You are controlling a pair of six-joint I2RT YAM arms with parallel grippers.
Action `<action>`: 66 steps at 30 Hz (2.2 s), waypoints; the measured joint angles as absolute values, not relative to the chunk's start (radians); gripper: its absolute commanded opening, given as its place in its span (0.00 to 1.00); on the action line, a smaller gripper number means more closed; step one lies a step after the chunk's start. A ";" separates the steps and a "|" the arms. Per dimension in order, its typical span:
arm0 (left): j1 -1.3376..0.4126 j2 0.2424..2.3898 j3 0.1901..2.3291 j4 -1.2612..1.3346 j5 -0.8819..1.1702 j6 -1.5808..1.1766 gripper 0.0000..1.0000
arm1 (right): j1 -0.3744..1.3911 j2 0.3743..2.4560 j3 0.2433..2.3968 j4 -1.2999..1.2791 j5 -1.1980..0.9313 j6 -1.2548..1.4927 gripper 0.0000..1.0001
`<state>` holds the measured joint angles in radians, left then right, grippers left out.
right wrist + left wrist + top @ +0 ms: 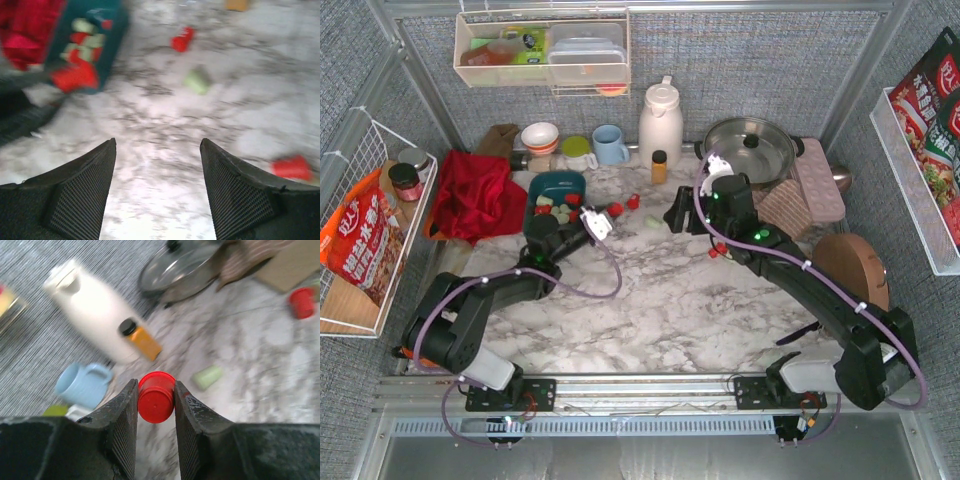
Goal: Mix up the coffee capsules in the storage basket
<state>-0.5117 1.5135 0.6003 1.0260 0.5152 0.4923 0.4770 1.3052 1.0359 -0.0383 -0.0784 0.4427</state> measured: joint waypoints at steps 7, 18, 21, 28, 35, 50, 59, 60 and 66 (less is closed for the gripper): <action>-0.341 1.609 0.724 0.934 0.420 0.471 0.34 | 0.460 1.357 1.027 -0.223 0.211 0.250 0.72; -0.250 1.907 1.022 0.712 0.289 0.377 0.62 | 0.390 1.603 1.072 -0.298 0.347 0.307 0.65; -0.238 1.913 1.043 0.694 0.234 0.315 0.80 | 0.382 1.615 1.068 -0.304 0.379 0.354 0.66; -0.210 1.861 1.060 0.635 0.166 0.215 0.99 | 0.319 1.612 1.024 -0.324 0.423 0.446 0.68; -0.219 1.686 0.949 0.650 0.207 0.121 0.99 | 0.259 1.600 0.893 -0.276 0.342 0.519 0.66; -0.358 1.492 0.838 0.656 0.201 0.183 0.99 | 0.224 1.602 0.835 -0.148 0.245 0.537 0.66; -0.374 1.479 0.831 0.657 0.214 0.183 0.99 | 0.200 1.630 0.860 -0.136 0.228 0.487 0.64; -0.375 1.478 0.831 0.657 0.218 0.184 0.99 | 0.197 1.633 0.862 -0.136 0.225 0.482 0.63; -0.384 1.477 0.815 0.665 0.250 0.188 0.99 | 0.184 1.638 0.867 -0.135 0.213 0.465 0.46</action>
